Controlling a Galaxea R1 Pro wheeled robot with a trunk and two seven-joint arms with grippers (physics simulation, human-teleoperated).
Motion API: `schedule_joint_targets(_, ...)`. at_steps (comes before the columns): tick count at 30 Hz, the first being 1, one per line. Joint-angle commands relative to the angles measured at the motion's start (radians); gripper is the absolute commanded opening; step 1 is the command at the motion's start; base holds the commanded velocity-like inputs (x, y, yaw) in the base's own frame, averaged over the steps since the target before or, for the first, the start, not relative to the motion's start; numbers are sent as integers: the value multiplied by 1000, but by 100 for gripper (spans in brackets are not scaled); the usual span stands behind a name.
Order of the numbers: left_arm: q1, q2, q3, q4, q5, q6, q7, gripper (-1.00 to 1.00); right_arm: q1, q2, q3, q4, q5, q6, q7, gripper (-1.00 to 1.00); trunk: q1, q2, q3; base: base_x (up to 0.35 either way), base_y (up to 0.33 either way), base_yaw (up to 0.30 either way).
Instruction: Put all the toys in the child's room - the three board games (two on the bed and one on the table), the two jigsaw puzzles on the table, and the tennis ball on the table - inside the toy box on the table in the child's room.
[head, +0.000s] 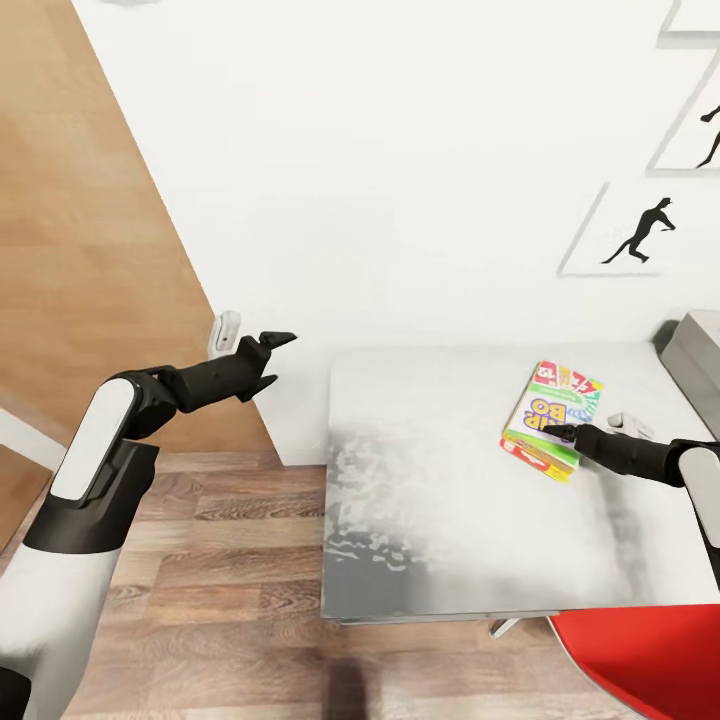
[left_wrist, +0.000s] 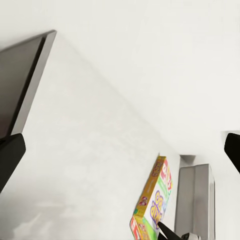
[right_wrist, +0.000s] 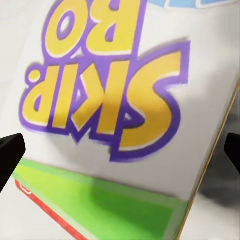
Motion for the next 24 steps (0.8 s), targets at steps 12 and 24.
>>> schedule_joint_targets(12, 1, 1, -1, -1, 9, -2, 8, 100, -1, 0, -3, 0, 11, 5, 10, 100, 0, -1, -1, 0, 0, 32)
schedule_joint_targets(24, 1, 1, -1, -1, 8, -2, 8, 100, -1, 0, -2, 0, 10, 5, 9, 100, 0, -1, -1, 0, 0, 232)
